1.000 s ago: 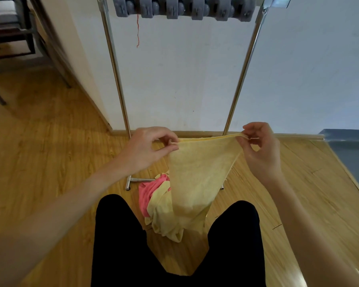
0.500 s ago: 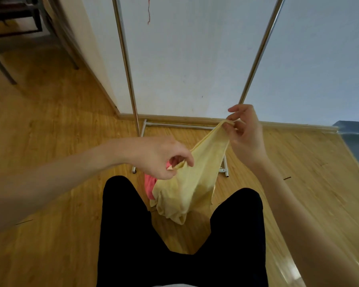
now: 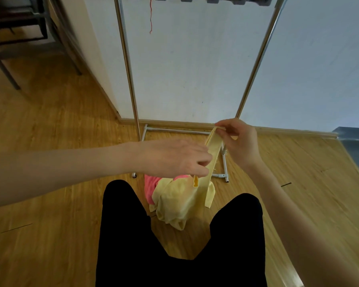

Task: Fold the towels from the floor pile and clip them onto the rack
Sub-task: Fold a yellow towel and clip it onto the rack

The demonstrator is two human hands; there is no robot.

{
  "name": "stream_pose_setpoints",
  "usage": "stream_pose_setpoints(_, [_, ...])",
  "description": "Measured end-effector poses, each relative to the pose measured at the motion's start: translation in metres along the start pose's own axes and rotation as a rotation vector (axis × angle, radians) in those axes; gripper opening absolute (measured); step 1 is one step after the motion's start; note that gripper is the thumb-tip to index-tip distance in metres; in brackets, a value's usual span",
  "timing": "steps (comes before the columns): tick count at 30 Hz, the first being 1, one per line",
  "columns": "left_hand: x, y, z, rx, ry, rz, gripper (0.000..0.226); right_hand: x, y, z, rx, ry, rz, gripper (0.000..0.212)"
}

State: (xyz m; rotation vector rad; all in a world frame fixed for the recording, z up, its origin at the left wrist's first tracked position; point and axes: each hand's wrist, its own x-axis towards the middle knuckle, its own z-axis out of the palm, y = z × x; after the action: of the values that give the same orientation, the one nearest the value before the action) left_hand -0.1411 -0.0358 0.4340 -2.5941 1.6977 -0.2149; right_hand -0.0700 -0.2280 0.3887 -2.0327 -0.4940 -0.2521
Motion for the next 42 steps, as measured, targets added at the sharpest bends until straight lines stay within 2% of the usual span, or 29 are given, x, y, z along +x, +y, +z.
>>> stream_pose_setpoints(4, [0.006,-0.005,-0.01,-0.003,0.007,-0.011,0.033,-0.002,0.0,0.003,-0.06,0.011,0.032,0.013])
stream_pose_setpoints(7, [0.011,-0.013,-0.012,-0.038,0.099,-0.069,0.013,-0.003,-0.003,0.004,-0.052,0.027,0.06,0.007])
stream_pose_setpoints(10, [0.009,-0.022,-0.008,-0.145,0.156,-0.213,0.011,-0.002,-0.011,0.0,0.02,-0.003,0.076,0.006])
stream_pose_setpoints(14, [0.004,-0.022,-0.001,-0.277,0.318,-0.443,0.012,-0.003,-0.025,-0.011,0.17,-0.051,0.083,0.008])
stream_pose_setpoints(18, [0.005,-0.017,0.001,-0.248,0.397,-0.552,0.014,-0.007,-0.033,-0.017,0.204,-0.131,0.053,0.008])
stream_pose_setpoints(23, [0.004,-0.014,-0.002,-0.155,0.425,-0.564,0.017,-0.01,-0.035,-0.017,0.24,-0.155,0.01,0.008])
stream_pose_setpoints(35, [0.014,-0.013,-0.002,-0.194,0.517,-0.731,0.012,-0.02,-0.034,-0.018,0.453,-0.174,0.007,0.023])
stream_pose_setpoints(38, [0.022,-0.017,-0.005,-0.206,0.529,-0.752,0.012,-0.022,-0.035,-0.016,0.445,-0.11,0.002,0.028])
stream_pose_setpoints(42, [0.029,-0.02,-0.016,-0.151,0.562,-0.695,0.015,-0.013,-0.038,-0.015,0.452,0.004,0.023,0.022])
